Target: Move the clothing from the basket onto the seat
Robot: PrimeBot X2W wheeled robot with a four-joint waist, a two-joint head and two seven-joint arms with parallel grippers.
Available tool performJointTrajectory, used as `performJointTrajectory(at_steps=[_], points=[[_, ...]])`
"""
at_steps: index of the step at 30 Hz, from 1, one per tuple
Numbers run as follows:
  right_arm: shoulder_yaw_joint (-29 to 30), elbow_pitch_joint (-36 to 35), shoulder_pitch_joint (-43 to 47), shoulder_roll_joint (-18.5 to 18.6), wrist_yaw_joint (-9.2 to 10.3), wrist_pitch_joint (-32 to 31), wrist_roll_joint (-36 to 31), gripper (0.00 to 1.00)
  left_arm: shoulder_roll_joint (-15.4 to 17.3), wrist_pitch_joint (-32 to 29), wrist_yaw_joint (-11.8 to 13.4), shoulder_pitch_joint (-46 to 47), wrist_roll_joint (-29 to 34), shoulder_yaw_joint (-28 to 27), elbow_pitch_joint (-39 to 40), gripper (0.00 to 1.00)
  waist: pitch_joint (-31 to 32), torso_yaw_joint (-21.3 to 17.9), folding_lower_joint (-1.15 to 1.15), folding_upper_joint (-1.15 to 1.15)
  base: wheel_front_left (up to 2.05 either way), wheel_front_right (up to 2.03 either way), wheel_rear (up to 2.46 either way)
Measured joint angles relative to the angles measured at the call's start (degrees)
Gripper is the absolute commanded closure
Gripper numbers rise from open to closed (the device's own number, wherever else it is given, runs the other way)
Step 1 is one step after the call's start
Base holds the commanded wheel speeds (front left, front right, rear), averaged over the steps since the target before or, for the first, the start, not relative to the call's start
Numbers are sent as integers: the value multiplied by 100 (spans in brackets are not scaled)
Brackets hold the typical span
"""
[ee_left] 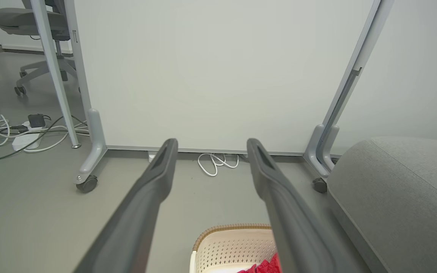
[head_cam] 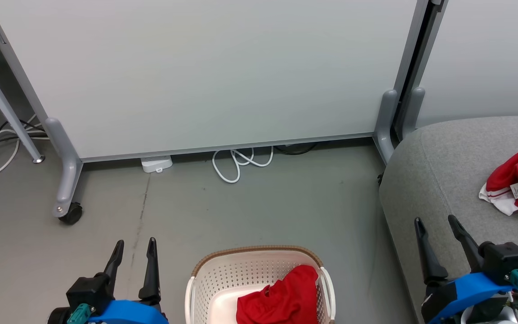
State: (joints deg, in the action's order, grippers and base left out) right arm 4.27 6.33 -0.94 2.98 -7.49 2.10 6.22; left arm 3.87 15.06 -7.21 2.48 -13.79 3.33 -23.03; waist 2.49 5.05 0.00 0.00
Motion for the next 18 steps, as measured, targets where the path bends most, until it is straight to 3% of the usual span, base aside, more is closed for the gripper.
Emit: performJointTrajectory(at_steps=[18], points=[[-45,31,4,-2,0,54,144,0,-33,0,-21,1,24,105,11,0,-38,-97,0,0,0,0,0]])
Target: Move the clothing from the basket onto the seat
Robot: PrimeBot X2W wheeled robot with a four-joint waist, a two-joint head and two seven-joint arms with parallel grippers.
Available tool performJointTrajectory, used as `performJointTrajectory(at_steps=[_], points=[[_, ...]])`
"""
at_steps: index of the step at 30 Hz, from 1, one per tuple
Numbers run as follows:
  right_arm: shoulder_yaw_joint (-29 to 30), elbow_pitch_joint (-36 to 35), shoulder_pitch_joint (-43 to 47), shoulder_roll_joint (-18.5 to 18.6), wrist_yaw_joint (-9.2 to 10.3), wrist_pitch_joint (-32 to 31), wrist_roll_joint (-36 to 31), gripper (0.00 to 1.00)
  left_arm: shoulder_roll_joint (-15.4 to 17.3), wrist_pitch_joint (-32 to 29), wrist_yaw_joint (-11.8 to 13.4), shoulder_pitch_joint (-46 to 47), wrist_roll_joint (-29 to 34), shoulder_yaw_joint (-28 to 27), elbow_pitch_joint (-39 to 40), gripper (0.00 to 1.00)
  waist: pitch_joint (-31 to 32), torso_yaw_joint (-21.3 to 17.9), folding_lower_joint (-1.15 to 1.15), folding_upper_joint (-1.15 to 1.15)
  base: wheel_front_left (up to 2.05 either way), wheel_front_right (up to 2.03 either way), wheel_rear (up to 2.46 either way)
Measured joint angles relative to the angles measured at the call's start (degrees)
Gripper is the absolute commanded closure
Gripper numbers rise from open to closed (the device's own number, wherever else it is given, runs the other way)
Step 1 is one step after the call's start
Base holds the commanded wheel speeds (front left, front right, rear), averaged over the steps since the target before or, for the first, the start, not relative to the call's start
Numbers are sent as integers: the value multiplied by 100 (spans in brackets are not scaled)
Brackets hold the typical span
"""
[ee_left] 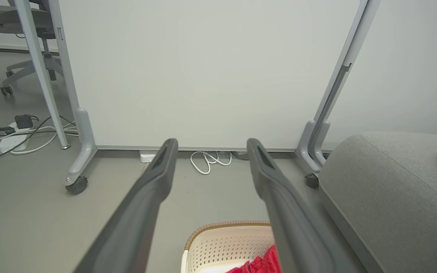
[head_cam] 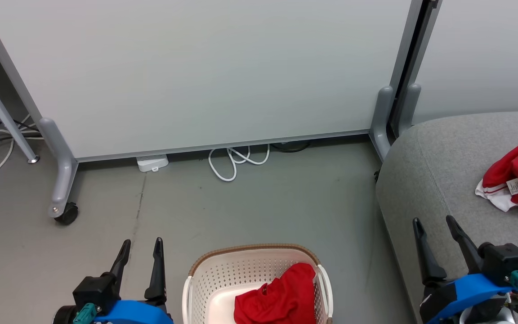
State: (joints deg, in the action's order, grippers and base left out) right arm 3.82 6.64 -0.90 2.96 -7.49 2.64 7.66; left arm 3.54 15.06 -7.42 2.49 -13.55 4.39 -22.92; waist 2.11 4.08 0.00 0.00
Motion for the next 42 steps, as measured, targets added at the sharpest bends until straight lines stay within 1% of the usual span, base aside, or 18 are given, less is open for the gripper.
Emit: performJointTrajectory(at_steps=[4,9,14,24,30,31,36,42], points=[[-68,-2,-1,0,0,14,33,0,9,0,0,0,-8,5,-12,0,-36,-40,0,0,0,0,0],[-216,-42,-2,-3,0,22,57,0,30,0,0,0,-48,57,-99,0,-150,-198,0,0,0,0,0],[-398,-204,-71,-7,0,0,75,0,55,1,0,154,-56,203,-298,0,-487,-403,0,0,0,0,0],[-620,-503,-616,-3,0,103,112,0,149,1,0,1206,-205,857,-964,0,-1646,-937,1,0,0,0,0],[-733,-600,-922,-2,0,280,203,0,280,1,0,1909,-320,1366,-1572,0,-2405,-1297,1,0,0,0,0],[-733,-600,-922,-2,0,280,203,0,280,1,0,1909,-320,1366,-1572,0,-2405,-1297,1,0,0,0,0],[-784,-712,-1083,-3,0,416,212,0,355,1,-1,2395,-452,1712,-2036,0,-2979,-1562,2,0,0,0,0],[-859,-860,-1200,-2,0,610,253,0,428,0,-1,2847,-632,2125,-2607,0,-3622,-1781,2,0,0,0,0]])
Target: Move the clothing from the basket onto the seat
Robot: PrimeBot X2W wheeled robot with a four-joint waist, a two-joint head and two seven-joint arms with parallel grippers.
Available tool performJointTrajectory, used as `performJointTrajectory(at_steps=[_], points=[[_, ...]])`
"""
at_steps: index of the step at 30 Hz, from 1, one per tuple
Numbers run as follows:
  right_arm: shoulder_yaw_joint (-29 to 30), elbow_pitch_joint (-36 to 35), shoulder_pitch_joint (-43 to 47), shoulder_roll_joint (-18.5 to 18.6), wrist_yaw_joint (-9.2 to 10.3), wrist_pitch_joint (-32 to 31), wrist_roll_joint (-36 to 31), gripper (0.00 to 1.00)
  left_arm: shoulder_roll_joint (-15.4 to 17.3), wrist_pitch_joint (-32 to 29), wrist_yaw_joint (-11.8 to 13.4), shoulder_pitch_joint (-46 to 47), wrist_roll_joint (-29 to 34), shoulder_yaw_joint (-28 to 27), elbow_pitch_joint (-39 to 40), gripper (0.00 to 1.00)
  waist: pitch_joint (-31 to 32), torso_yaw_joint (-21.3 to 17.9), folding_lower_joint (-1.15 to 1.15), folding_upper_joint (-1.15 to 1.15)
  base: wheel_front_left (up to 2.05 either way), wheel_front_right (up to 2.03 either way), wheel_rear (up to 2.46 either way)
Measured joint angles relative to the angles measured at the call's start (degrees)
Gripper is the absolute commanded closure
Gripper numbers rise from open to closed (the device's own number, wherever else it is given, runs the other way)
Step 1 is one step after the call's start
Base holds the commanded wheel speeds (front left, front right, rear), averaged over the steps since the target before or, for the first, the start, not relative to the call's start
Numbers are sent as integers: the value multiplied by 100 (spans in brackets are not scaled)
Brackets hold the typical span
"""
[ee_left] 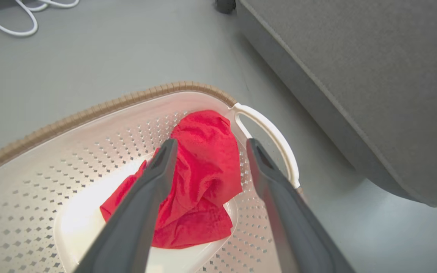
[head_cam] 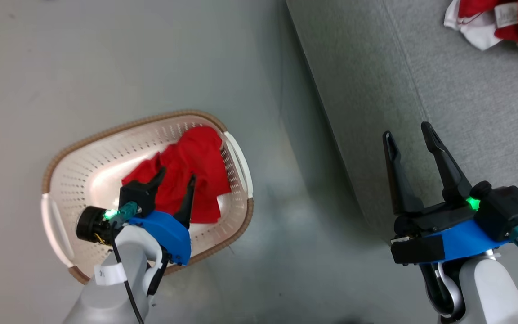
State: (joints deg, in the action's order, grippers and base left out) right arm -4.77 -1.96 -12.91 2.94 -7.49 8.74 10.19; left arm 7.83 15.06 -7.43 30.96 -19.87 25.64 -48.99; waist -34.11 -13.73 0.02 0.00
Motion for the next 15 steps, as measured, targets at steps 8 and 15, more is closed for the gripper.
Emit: performJointTrajectory(at_steps=[8,15], points=[[-130,-102,-110,-1,0,143,104,0,131,1,0,638,-133,397,-459,0,-770,-198,0,0,0,0,0],[-318,-113,-228,-1,0,257,236,0,282,0,0,1151,-190,675,-827,0,-1297,-316,-1,0,0,0,0]])
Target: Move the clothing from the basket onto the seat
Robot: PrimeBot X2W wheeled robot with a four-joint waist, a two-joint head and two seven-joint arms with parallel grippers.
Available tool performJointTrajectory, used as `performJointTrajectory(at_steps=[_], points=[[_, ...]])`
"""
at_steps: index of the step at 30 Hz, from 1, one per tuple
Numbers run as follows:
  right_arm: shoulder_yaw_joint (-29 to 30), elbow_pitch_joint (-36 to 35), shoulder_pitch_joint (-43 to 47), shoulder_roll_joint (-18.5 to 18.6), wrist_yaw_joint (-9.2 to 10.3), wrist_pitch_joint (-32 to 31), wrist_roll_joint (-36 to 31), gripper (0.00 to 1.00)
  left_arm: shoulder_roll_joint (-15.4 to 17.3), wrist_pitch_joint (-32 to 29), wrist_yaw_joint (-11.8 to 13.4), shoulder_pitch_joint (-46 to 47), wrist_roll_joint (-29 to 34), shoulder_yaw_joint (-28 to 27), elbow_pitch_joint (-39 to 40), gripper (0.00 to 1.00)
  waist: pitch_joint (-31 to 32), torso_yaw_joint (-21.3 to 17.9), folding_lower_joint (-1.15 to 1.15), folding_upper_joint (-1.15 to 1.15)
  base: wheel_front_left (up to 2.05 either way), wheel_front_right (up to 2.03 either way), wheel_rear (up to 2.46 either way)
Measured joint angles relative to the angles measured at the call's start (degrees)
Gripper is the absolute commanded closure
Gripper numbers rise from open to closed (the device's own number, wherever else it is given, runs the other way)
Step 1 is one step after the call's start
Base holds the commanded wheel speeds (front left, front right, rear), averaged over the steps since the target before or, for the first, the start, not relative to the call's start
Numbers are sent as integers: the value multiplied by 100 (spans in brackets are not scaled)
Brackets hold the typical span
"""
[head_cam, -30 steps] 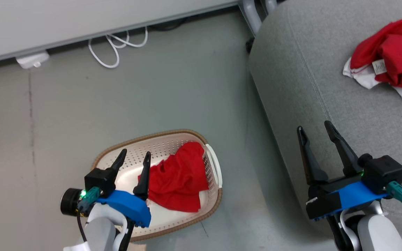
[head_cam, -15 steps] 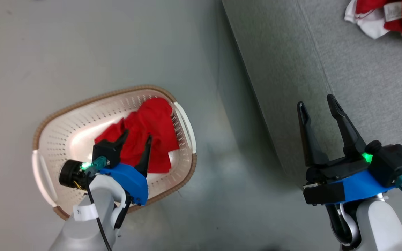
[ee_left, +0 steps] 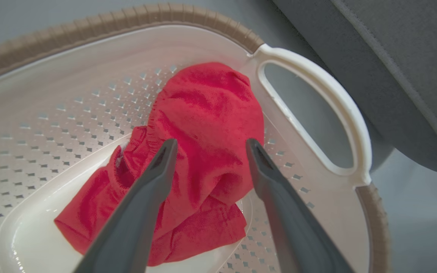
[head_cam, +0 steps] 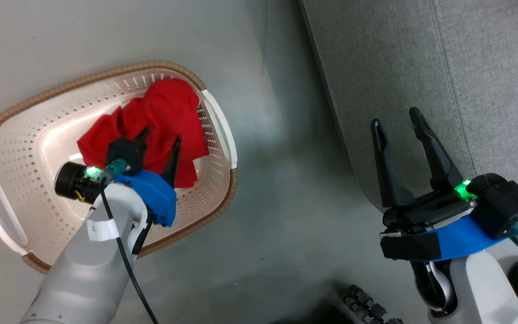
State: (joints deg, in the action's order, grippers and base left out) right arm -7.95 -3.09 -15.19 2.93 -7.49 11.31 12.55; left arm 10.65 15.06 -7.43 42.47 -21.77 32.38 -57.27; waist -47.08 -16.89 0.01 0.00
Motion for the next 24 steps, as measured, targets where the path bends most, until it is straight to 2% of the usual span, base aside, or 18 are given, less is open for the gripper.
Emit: performJointTrajectory(at_steps=[8,14,20,24], points=[[-172,82,-108,0,0,144,131,0,47,-91,0,255,-597,648,27,0,-369,-106,0,0,0,0,0],[-299,135,-177,0,0,241,267,0,304,-310,0,401,-953,1183,-74,0,-571,-198,0,0,0,0,0],[-375,158,-214,0,0,296,338,0,476,-321,0,641,-953,1553,-397,0,-720,-277,0,0,0,0,0],[-344,141,-190,0,0,315,353,0,422,-231,26,810,-896,1612,-702,0,-760,-283,-1,0,0,0,0]])
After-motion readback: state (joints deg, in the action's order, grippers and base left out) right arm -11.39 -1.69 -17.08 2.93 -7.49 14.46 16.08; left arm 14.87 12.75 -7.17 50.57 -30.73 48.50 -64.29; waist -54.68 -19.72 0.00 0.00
